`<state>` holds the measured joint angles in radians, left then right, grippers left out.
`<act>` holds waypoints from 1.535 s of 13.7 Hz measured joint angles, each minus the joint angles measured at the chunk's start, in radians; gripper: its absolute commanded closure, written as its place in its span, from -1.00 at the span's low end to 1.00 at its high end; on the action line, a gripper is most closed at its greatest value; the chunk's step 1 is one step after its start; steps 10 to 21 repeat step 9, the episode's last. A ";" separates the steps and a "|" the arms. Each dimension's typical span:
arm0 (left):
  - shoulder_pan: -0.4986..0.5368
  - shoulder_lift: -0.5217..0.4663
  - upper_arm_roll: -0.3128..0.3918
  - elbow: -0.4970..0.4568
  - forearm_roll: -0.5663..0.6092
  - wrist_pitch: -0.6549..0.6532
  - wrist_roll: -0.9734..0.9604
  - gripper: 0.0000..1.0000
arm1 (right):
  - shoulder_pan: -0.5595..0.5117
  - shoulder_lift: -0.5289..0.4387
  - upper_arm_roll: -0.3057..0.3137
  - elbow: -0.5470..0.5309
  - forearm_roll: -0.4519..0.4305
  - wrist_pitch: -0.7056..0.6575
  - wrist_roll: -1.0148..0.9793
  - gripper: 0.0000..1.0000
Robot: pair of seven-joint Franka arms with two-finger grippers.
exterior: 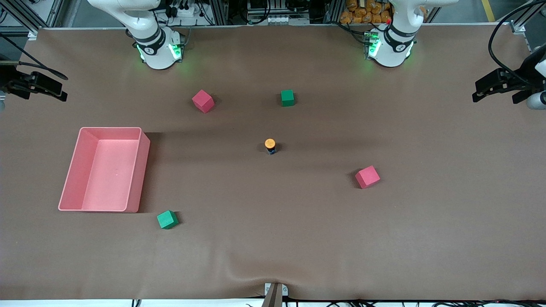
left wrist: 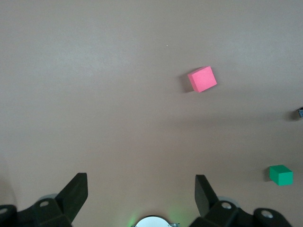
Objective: Place and upright button with both arms
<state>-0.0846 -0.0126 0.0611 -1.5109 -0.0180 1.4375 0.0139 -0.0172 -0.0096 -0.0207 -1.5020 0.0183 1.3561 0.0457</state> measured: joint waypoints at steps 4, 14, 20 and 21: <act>0.000 0.000 0.000 0.000 0.000 -0.001 0.000 -1.00 | 0.000 0.000 0.001 0.000 0.000 0.000 0.000 -1.00; 0.000 0.000 0.001 0.000 0.001 -0.001 -0.007 -1.00 | 0.000 0.000 0.001 0.000 0.000 -0.001 0.000 -1.00; 0.000 0.000 0.001 0.000 0.001 -0.001 -0.007 -1.00 | 0.000 0.000 0.001 0.000 0.000 -0.001 0.000 -1.00; 0.000 0.000 0.001 0.000 0.001 -0.001 -0.007 -1.00 | 0.000 0.000 0.001 0.000 0.000 -0.001 0.000 -1.00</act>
